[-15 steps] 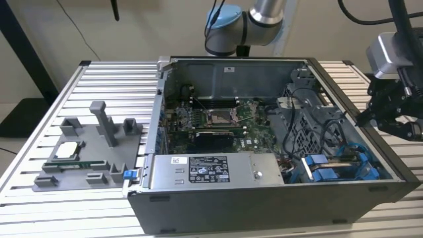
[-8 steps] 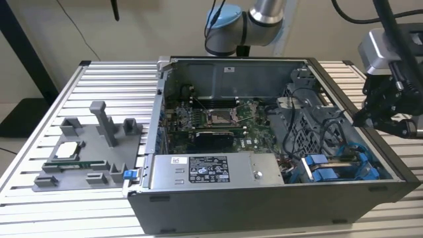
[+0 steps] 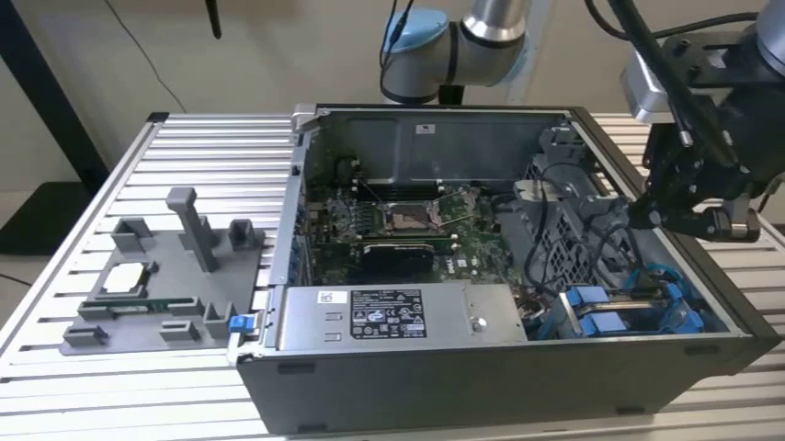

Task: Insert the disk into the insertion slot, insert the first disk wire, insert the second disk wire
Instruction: 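Insert the second disk wire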

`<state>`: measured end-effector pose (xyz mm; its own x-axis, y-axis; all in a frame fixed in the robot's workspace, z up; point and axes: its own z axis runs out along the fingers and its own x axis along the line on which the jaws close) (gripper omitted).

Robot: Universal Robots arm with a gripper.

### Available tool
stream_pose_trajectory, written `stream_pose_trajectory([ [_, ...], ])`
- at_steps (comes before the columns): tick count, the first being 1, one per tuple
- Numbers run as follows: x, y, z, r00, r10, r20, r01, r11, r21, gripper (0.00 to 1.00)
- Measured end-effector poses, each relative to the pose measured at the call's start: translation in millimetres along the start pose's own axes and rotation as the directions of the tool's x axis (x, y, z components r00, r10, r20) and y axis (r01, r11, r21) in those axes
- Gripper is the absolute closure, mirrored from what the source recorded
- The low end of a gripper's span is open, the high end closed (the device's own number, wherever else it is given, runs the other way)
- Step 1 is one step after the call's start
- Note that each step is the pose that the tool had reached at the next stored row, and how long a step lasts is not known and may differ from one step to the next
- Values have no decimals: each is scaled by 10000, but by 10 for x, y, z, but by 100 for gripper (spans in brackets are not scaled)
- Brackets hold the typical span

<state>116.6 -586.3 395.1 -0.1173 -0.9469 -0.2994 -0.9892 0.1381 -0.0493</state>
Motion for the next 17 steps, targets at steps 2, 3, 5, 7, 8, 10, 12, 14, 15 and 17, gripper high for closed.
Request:
stream_pose_trajectory([
  [2, -3, 70, -1, 9999, -13, -156, 14, 10000, 18, 100],
  [3, -1, 102, -3, 9996, -24, -290, 25, 10000, 35, 100],
  [5, 6, 158, -8, 9981, -53, -617, 57, 10000, 71, 100],
  [7, 10, 200, -12, 9952, -84, -978, 95, 9999, 111, 100],
  [8, 9, 210, -12, 9933, -108, -1152, 124, 9998, 126, 100],
  [10, 5, 220, -9, 9891, -200, -1457, 222, 9997, 136, 100],
  [12, 9, 222, 4, 9869, -265, -1592, 290, 9995, 133, 100],
  [14, 17, 224, 28, 9860, -355, -1631, 378, 9992, 111, 100],
  [15, 21, 225, 43, 9857, -402, -1635, 424, 9991, 100, 100],
  [17, 29, 226, 69, 9851, -511, -1642, 532, 9985, 84, 100],
])
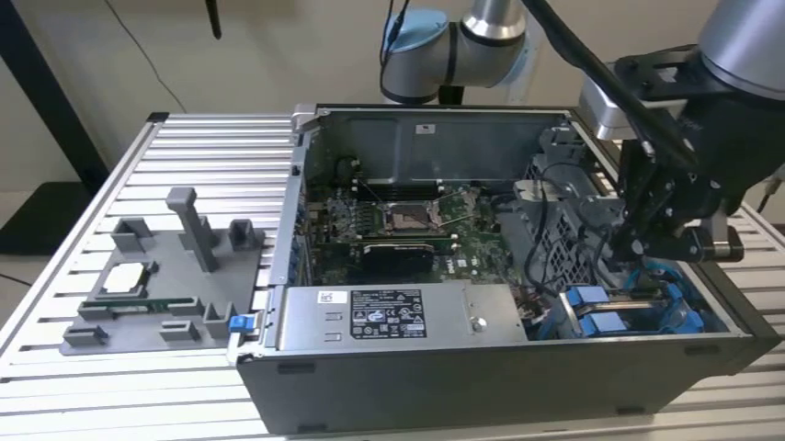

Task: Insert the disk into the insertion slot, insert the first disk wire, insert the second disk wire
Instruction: 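Insert the second disk wire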

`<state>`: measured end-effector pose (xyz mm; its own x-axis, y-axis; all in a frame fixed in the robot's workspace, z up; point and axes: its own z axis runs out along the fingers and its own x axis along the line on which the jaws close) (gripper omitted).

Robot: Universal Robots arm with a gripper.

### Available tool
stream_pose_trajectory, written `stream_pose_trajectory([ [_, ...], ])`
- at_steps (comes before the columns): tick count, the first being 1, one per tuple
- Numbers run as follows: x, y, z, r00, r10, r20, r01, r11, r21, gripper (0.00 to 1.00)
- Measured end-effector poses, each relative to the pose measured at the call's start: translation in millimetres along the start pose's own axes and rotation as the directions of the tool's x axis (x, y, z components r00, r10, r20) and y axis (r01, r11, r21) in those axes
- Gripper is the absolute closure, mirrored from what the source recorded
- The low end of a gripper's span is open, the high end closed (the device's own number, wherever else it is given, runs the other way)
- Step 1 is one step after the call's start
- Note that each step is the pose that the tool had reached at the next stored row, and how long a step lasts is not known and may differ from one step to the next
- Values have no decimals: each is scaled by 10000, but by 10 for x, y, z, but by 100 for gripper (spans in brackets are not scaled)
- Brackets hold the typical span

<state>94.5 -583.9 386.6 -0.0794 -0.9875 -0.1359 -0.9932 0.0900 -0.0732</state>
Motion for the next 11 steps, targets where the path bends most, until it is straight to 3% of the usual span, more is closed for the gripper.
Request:
stream_pose_trajectory([
  [6, 8, 3, 58, 9998, -193, 14, 193, 9998, 112, 100],
  [11, 8, 4, 60, 9998, -208, 16, 208, 9997, 116, 100],
])
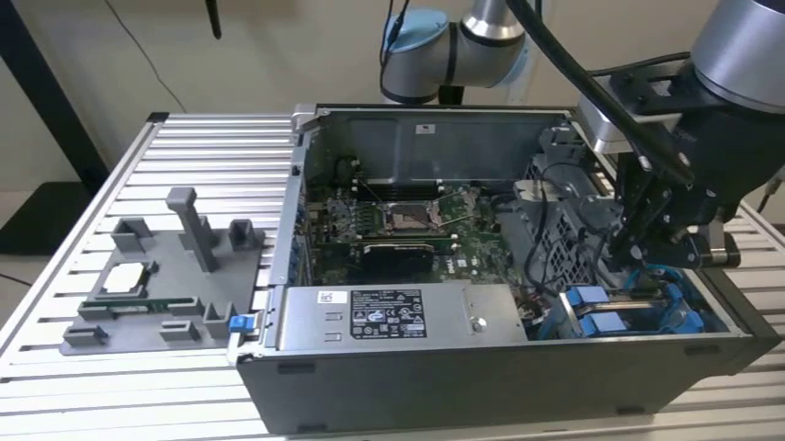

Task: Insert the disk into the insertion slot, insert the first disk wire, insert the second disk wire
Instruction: 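Insert the second disk wire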

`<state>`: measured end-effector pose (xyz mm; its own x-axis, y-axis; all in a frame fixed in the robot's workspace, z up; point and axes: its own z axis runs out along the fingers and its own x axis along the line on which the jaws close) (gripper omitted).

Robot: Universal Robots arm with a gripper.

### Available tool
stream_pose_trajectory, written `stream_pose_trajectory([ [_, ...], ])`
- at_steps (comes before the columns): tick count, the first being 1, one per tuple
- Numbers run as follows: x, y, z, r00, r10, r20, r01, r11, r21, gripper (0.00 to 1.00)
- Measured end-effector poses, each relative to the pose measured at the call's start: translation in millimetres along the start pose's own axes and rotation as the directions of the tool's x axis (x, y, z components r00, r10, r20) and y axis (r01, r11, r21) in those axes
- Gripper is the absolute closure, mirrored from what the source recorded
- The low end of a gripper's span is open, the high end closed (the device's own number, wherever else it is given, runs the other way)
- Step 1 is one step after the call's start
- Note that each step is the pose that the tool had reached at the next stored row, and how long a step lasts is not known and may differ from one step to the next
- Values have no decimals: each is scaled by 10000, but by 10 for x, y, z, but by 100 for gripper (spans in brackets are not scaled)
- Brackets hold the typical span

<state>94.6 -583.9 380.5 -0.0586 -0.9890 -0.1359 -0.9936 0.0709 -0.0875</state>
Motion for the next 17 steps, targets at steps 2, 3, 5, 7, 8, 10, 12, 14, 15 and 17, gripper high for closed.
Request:
stream_pose_trajectory([
  [2, 0, 0, 0, 10000, 0, 0, 0, 10000, 0, 100],
  [3, 0, 0, 0, 10000, 0, -1, 0, 10000, 0, 100],
  [5, 0, 0, 6, 10000, 0, 2, 0, 10000, 1, 100],
  [7, 2, 1, 16, 10000, -1, 0, 1, 10000, 4, 100],
  [8, 4, 2, 26, 10000, -1, 1, 1, 10000, 4, 100],
  [10, 6, 0, 46, 10000, -2, -21, 2, 10000, 6, 100],
  [12, 7, -8, 61, 9999, -13, -129, 13, 10000, 11, 100],
  [14, 9, -14, 76, 9997, -24, -248, 25, 10000, 19, 100],
  [15, 10, -16, 83, 9995, -30, -304, 31, 10000, 21, 100],
  [17, 11, -24, 99, 9992, -32, -406, 33, 10000, 28, 100],
])
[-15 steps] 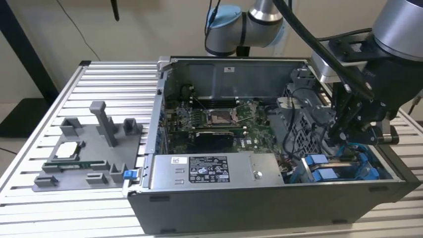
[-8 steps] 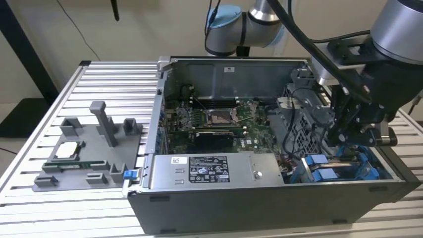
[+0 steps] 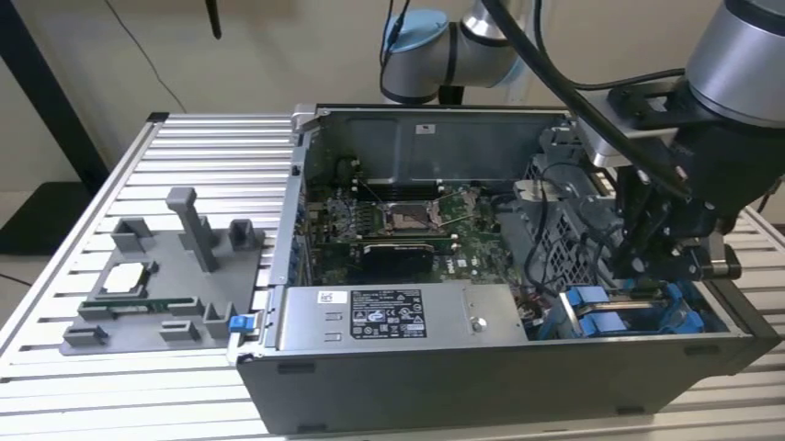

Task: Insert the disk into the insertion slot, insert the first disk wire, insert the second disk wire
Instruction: 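Insert the second disk wire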

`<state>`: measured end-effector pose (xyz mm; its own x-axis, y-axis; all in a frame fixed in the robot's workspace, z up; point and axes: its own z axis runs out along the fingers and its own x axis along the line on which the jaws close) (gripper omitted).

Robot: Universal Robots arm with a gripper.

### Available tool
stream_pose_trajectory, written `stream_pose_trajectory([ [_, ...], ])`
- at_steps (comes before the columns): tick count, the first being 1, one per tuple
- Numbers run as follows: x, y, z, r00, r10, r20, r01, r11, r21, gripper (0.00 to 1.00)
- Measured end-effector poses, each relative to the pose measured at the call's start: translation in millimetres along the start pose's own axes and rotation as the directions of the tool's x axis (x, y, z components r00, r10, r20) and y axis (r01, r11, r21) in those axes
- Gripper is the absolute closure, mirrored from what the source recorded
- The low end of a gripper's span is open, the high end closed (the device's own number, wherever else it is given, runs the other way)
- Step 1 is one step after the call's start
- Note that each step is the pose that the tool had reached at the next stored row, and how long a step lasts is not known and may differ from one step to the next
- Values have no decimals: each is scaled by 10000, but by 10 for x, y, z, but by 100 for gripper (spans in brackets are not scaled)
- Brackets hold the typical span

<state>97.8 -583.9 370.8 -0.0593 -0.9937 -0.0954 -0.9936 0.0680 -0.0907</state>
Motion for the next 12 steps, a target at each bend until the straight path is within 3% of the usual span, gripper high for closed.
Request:
stream_pose_trajectory([
  [4, 1, -49, 51, 10000, 25, -51, -25, 10000, 1, 100],
  [12, 7, -108, 156, 10000, 55, -58, -55, 10000, 3, 100],
])
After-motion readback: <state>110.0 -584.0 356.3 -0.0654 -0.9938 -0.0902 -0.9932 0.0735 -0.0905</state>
